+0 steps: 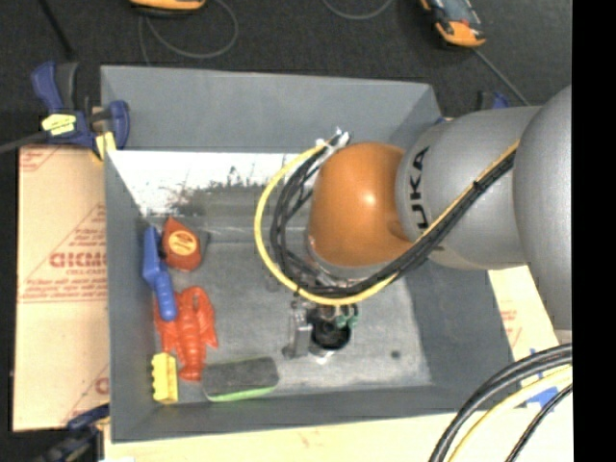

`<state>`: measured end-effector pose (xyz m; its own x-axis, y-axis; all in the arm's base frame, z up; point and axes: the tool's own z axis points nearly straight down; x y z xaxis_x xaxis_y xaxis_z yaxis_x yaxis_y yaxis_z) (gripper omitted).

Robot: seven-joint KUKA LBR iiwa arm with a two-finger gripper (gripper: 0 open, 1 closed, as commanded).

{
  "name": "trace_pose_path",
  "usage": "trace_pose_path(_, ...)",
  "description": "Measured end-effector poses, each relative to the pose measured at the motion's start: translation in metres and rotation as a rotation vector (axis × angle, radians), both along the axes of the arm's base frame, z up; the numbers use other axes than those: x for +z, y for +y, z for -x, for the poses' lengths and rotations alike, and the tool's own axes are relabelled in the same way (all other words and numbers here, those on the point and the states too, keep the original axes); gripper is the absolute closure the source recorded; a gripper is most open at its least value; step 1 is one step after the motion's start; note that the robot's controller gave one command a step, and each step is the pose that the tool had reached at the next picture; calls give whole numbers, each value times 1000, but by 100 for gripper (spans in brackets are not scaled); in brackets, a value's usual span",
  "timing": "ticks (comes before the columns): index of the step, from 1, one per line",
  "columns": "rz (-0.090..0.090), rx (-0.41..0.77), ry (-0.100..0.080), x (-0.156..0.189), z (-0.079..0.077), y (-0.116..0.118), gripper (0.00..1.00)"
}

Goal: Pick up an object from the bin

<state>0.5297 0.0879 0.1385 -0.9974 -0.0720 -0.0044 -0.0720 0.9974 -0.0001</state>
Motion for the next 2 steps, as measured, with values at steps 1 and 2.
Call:
trace_pose_path(1, -1, -35, 0, -38, 22, -30, 0)
trace_pose_path(2, 0, 70, 5, -38, 21, -72, 0)
